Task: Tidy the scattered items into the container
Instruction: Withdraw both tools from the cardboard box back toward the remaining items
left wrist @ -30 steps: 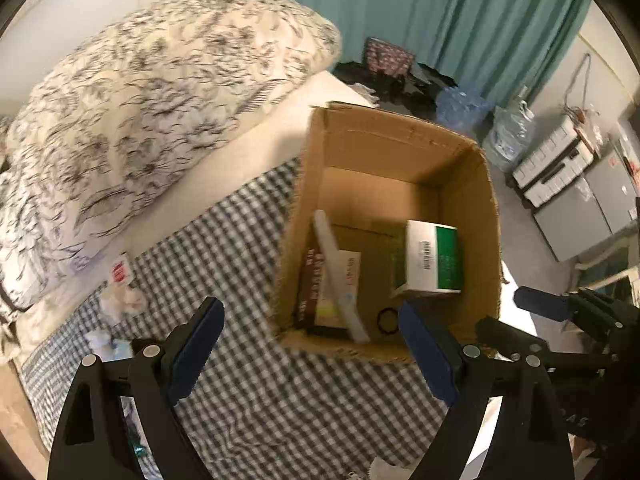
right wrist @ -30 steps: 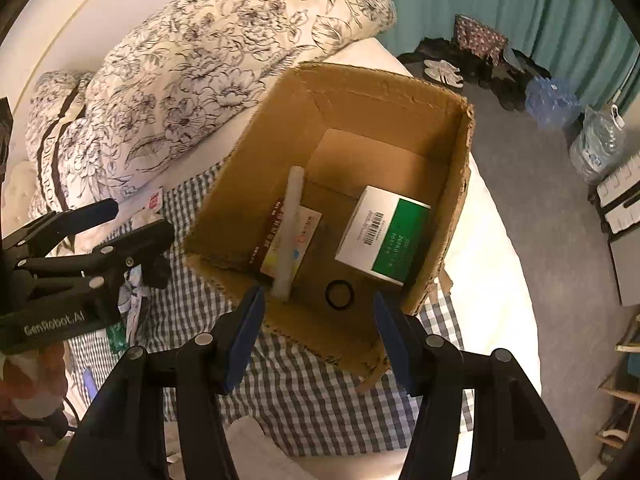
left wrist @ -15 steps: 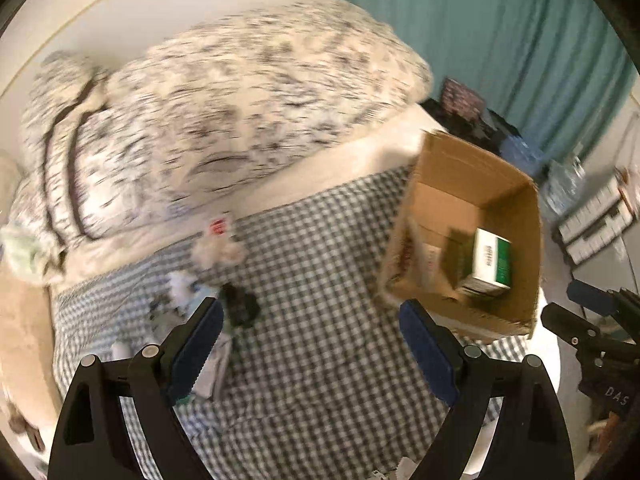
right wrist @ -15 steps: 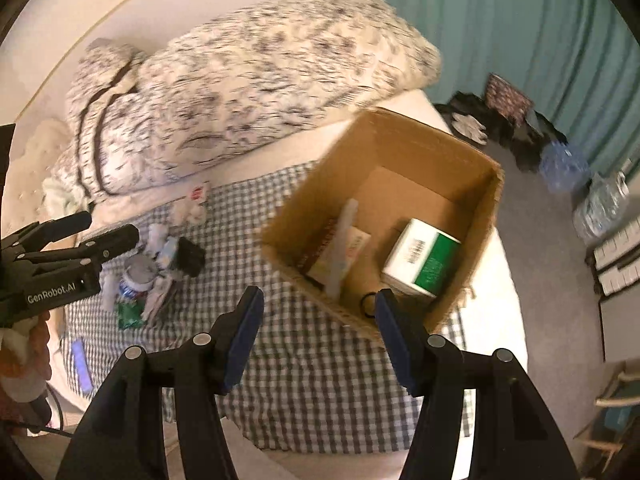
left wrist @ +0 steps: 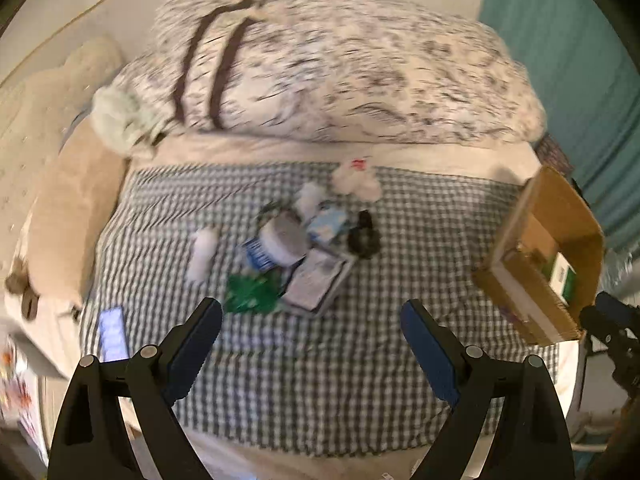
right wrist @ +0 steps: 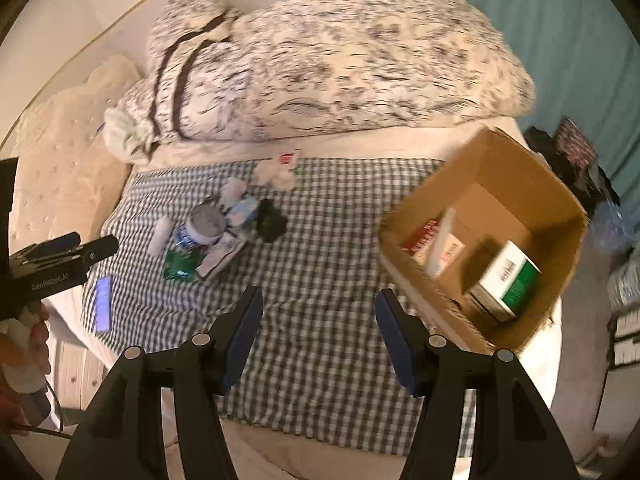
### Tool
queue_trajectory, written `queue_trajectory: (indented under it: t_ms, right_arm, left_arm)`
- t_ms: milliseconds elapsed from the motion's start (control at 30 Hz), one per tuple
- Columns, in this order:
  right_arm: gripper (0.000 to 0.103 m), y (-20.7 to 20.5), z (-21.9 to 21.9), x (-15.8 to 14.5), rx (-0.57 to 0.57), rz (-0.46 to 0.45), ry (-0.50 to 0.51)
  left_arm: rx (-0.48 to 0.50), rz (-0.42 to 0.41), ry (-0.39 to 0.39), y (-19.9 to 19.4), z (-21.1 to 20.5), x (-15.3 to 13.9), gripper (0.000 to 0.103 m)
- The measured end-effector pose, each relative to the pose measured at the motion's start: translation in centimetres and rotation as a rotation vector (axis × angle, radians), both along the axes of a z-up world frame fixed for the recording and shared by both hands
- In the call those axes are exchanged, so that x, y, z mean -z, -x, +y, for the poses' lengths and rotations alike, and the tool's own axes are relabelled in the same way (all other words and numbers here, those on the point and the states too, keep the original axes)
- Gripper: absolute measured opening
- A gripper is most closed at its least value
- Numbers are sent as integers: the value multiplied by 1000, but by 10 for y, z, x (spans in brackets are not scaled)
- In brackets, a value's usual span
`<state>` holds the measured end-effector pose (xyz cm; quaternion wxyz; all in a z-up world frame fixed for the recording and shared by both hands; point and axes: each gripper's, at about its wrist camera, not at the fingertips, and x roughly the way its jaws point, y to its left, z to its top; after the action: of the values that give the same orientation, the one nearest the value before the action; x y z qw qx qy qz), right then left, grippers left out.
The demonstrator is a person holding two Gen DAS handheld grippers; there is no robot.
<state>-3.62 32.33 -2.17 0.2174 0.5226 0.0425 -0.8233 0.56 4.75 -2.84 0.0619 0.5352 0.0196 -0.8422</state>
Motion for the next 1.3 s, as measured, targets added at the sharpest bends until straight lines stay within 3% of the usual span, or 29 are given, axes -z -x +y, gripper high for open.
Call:
queue_trajectory:
  t_ms: [433, 667, 800, 867, 1300]
  right_arm:
    - [59, -20, -79, -2, -139, 7, -9]
    - [59, -26, -117, -2, -105, -1, -10]
    - [78, -34, -143, 1, -56, 11, -27]
    - [81, -37, -155, 6, -19, 4, -33]
    - [84, -60, -218, 43, 112, -101, -76]
  left_arm:
    - [-145, 2, -18, -39, -82, 6, 93]
    - [-89, 4, -30, -27, -119, 7, 93]
    - [-29, 13, -28, -18, -139, 8, 93]
    - [0, 3, -22, -10, -152, 13, 93]
    - [93, -86, -63, 22, -220, 62, 93]
